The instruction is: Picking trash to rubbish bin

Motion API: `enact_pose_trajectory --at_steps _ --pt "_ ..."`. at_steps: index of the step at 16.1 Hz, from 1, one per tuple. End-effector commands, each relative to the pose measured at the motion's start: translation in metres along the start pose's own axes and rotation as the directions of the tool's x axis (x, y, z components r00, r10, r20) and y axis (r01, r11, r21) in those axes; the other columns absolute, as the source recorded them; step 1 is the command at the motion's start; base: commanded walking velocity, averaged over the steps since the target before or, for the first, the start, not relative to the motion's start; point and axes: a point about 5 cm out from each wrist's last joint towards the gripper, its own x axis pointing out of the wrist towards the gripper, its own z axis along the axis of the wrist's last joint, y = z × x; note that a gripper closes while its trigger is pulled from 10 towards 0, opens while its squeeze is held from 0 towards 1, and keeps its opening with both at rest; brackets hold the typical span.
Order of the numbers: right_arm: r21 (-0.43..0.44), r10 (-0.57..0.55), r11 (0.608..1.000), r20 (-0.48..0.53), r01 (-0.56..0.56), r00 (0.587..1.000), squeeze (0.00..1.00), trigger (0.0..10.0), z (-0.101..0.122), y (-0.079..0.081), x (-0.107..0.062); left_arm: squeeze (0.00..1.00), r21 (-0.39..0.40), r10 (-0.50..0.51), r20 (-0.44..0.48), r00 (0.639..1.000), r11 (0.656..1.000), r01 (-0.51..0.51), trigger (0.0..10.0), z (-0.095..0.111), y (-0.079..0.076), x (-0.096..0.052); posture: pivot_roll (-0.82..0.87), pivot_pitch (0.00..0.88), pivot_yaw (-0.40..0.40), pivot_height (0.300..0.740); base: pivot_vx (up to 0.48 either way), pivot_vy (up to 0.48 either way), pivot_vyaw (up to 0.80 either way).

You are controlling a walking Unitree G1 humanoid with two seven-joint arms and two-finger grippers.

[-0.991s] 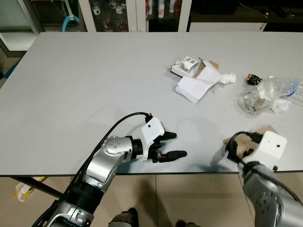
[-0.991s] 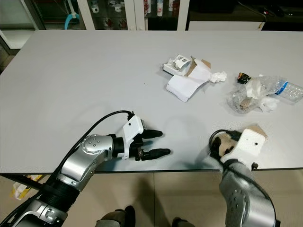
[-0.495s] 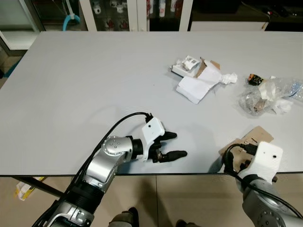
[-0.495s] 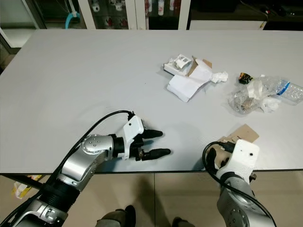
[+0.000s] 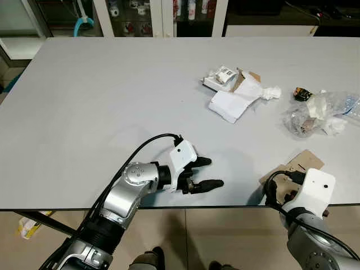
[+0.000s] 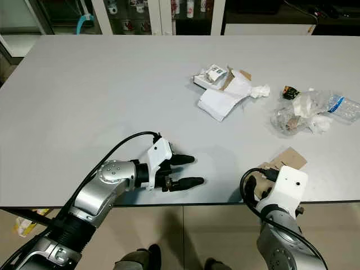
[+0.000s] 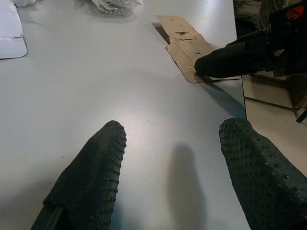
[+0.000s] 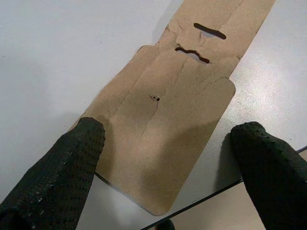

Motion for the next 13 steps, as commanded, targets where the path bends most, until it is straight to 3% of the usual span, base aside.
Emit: enact_pose_trajectory --at_steps 1,2,3,13 --pt "0.1 0.038 0.995 -0.11 -0.027 0.993 0.95 8.9 -0.0223 0.0141 -0.0009 0.0 0.011 -0.016 -0.012 1.0 1.0 0.016 10.0 0.0005 -0.0008 0.0011 0.16 0.166 0.025 0.74 0.0 0.0 0.0" --pt "0.108 0.047 0.994 -0.106 -0.035 0.993 0.53 0.0 -0.0222 0.015 0.0 0.0 0.012 -0.018 -0.012 1.0 1.0 0.018 10.0 0.0006 -0.0006 0.0011 0.16 0.166 0.026 0.74 0.0 0.0 0.0" --pt "0.111 0.052 0.993 -0.107 -0.04 0.993 0.0 0.0 -0.0231 0.0153 0.0 0.0 0.012 -0.018 -0.012 1.0 1.0 0.019 10.0 0.0006 -0.0006 0.001 0.16 0.166 0.026 0.74 0.0 0.0 0.0" --pt "0.131 0.058 0.99 -0.111 -0.044 0.992 0.0 0.0 -0.0274 0.0154 0.001 0.0 0.009 -0.023 -0.012 1.0 1.0 0.023 10.0 0.0002 -0.0019 0.0013 0.16 0.168 0.027 0.74 0.0 0.0 0.0"
